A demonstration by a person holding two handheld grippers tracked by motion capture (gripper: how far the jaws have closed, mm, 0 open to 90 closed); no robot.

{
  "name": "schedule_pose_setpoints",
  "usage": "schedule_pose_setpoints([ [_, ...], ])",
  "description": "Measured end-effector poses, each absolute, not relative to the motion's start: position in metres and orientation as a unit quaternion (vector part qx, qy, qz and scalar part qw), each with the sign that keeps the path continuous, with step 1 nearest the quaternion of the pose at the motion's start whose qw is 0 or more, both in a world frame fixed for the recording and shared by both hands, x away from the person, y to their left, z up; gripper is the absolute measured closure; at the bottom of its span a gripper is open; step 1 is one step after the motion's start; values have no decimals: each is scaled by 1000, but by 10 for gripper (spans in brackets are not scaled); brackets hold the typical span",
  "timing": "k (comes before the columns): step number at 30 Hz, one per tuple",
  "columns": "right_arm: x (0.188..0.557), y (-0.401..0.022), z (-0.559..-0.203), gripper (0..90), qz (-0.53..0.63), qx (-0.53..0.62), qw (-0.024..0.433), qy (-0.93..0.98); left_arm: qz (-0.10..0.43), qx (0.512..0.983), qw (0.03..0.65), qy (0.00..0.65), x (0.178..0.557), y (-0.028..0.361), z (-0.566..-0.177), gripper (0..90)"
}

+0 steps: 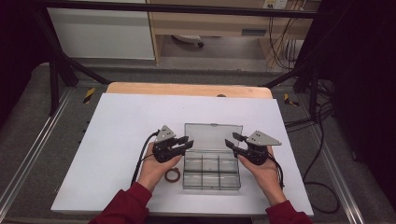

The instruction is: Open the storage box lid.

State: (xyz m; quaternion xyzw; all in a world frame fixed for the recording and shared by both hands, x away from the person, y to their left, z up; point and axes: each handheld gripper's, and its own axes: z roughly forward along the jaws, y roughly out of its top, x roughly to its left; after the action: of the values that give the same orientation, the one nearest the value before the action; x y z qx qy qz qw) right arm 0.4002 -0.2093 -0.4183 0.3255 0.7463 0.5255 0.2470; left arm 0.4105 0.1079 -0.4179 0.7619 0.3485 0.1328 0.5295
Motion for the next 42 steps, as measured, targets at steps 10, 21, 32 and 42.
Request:
schedule_pose_setpoints([
  [10,405,-209,-419,527,526,330,243,746,132,764,525,351,415,105,-418,680],
  [21,410,-209,-421,502,524,337,237,746,134,764,521,356,420,104,-420,676],
  [32,413,-208,-424,474,516,346,235,747,128,764,517,363,425,102,-423,648],
  [42,416,-208,-428,447,509,352,231,751,126,765,514,367,428,101,-426,621],
])
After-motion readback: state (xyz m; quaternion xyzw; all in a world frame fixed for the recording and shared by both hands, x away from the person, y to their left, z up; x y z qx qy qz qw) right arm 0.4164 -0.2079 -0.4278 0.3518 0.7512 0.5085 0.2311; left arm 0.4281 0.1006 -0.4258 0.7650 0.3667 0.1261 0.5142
